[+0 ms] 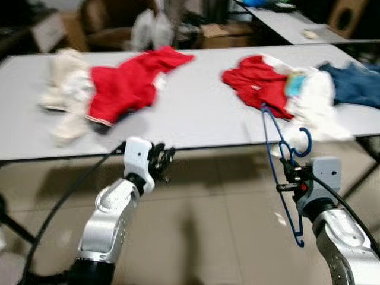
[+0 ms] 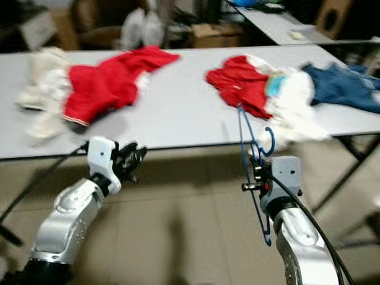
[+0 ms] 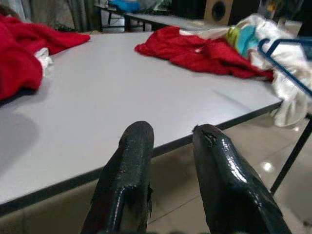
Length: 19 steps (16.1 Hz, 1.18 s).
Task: Hang hanger
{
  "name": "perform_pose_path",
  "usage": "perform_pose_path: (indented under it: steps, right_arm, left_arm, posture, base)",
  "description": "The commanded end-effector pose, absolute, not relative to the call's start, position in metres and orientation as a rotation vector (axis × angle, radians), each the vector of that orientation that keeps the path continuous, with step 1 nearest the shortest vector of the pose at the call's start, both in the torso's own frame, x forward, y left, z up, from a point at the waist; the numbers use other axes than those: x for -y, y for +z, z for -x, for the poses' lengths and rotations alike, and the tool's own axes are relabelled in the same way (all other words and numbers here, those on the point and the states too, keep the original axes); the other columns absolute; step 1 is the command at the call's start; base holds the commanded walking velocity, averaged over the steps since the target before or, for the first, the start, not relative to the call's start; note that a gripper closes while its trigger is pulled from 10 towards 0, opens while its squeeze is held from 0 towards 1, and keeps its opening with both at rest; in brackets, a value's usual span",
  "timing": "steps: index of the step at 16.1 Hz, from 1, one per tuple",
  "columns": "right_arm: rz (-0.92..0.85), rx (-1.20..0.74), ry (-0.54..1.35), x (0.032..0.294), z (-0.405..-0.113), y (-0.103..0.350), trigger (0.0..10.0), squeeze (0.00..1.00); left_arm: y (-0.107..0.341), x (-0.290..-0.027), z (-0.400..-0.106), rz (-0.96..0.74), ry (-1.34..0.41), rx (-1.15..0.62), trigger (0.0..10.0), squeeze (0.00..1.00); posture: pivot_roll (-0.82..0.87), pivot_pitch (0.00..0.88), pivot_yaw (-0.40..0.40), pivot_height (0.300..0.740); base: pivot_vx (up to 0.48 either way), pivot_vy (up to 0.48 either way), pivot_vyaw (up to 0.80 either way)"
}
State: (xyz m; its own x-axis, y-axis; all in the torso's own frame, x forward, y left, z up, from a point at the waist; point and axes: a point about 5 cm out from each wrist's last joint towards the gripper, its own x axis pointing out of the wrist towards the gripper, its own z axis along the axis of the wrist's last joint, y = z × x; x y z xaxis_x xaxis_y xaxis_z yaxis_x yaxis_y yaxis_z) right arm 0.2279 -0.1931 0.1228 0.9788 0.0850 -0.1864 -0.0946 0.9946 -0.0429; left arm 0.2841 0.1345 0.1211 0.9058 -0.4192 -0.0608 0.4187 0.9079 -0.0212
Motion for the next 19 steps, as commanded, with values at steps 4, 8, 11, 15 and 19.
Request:
perform_pose_path:
  steps: [4, 8, 11, 15, 19]
  right_arm:
    - [-0.104, -0.152, 0.079, 0.176, -0.240, 0.130, 10.0, 0.00]
    - [0.126, -0.156, 0.066, 0.182, -0.239, 0.131, 10.0, 0.00]
    - [0.086, -0.180, 0.042, 0.189, -0.242, 0.131, 10.0, 0.00]
    - [-0.009, -0.105, 0.130, 0.169, -0.245, 0.138, 10.0, 0.00]
    - [0.091, -0.080, 0.107, 0.169, -0.248, 0.141, 10.0, 0.00]
  left_arm:
    - [0.116, -0.144, -0.272, -0.014, -0.376, -0.093, 10.0, 0.00]
    - [0.118, -0.136, -0.275, 0.014, -0.376, -0.081, 10.0, 0.00]
    - [0.128, -0.132, -0.278, 0.050, -0.367, -0.030, 10.0, 0.00]
    - [0.135, -0.140, -0.285, 0.013, -0.343, -0.005, 10.0, 0.00]
    - [0.132, -0.154, -0.285, 0.052, -0.273, -0.020, 10.0, 0.00]
  posture:
    - [-0.15, 0.000, -0.016, 0.740]
    - [-0.18, 0.000, -0.011, 0.740]
    - [-0.17, 0.000, -0.012, 0.740]
    - [-0.15, 0.000, -0.015, 0.740]
    - [-0.17, 0.000, -0.012, 0.740]
  base:
    - [0.000, -0.480, 0.00]
    - [0.000, -0.431, 0.00]
    - [0.000, 0.000, 0.00]
    - [0.000, 0.000, 0.00]
    - [0.286, 0.000, -0.60]
